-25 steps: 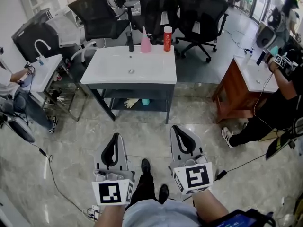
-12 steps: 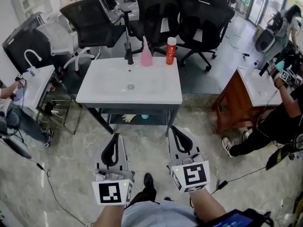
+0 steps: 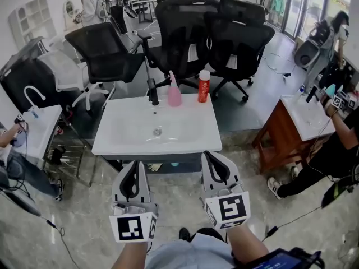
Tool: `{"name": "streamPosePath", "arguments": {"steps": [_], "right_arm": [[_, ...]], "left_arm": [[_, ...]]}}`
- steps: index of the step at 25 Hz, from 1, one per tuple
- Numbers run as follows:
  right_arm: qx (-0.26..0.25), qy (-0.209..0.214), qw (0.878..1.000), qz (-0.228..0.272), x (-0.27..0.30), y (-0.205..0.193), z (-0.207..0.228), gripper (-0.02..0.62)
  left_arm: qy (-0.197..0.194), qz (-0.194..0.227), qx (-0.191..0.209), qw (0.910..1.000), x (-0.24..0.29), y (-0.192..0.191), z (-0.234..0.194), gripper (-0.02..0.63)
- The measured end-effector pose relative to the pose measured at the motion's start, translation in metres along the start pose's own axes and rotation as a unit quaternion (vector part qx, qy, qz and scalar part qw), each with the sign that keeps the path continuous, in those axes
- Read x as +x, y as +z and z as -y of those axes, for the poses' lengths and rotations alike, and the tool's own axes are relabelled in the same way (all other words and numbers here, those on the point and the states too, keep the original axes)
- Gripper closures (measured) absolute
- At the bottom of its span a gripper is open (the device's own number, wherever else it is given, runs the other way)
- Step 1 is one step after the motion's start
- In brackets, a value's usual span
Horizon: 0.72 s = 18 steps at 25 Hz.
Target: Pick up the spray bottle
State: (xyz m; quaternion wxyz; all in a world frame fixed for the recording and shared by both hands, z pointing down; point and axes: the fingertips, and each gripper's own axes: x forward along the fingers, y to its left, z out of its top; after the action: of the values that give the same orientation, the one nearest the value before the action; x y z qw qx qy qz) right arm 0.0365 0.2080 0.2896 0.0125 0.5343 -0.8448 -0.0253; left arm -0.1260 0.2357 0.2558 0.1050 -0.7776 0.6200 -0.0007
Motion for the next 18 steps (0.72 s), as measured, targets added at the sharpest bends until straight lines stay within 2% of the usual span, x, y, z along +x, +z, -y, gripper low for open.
{"name": "streamPosePath", "arguments": {"steps": [12,18], "right_arm": [[0.022,-0.022,0.999,-0.042,0.064,-0.046,0.036,0.580],[0.033,-0.019,0.998,-0.053,0.120,-0.071,0.061,0.580]], "left_arm": [[-0.005,-0.059,-0.007,0.9982,0.066,-0.063,-0.026,0.591],[-0.007,-0.077,0.000,0.9970,0.121,-0.091,-0.035,0.591]]}}
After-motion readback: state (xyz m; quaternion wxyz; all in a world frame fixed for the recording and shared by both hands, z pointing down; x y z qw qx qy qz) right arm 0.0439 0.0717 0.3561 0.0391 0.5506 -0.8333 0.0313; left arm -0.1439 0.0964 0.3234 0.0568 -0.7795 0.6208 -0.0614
